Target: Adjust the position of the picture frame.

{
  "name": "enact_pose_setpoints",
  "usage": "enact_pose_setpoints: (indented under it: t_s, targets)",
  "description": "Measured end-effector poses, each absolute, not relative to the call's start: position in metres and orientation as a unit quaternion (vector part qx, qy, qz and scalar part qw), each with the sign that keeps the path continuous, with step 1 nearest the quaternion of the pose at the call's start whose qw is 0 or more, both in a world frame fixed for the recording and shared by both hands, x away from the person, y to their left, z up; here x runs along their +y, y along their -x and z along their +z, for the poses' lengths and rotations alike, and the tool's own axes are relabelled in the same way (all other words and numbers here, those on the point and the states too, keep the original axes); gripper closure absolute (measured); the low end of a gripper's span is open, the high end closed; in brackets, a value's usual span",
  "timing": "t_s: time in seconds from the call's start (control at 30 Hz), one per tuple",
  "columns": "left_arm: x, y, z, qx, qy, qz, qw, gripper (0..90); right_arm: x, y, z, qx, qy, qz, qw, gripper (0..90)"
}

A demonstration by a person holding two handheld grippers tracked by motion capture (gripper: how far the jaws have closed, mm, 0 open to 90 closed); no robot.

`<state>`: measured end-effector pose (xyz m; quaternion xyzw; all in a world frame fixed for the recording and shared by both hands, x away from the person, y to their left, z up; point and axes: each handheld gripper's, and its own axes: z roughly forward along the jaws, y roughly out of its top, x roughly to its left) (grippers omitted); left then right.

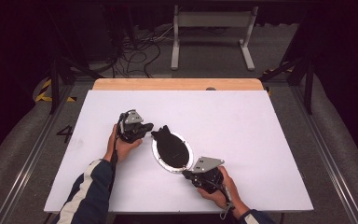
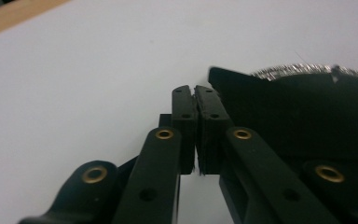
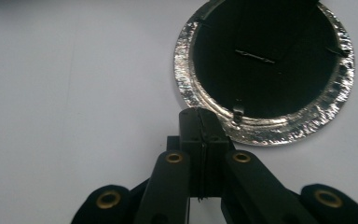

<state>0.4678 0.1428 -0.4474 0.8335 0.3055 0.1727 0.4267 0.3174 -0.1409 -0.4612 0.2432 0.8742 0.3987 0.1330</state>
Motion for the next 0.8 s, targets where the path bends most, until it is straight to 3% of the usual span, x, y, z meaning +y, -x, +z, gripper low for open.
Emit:
enact_pose_setpoints:
  t_s: [0.23,0.8]
  targets:
    - [0.139,-0.473,-0.456,0.306,-0.841,0.151,0.420,87.9,-0.132,-0.317,-0.464,0.877,-0.236,0.396,0.135,90.0]
    - [0.127,-0.474,-0.459,0.280,-0.853,0.162,0.409,90.0,-0.125,-0.320,-0.463,0.880,-0.243,0.375,0.161,90.0]
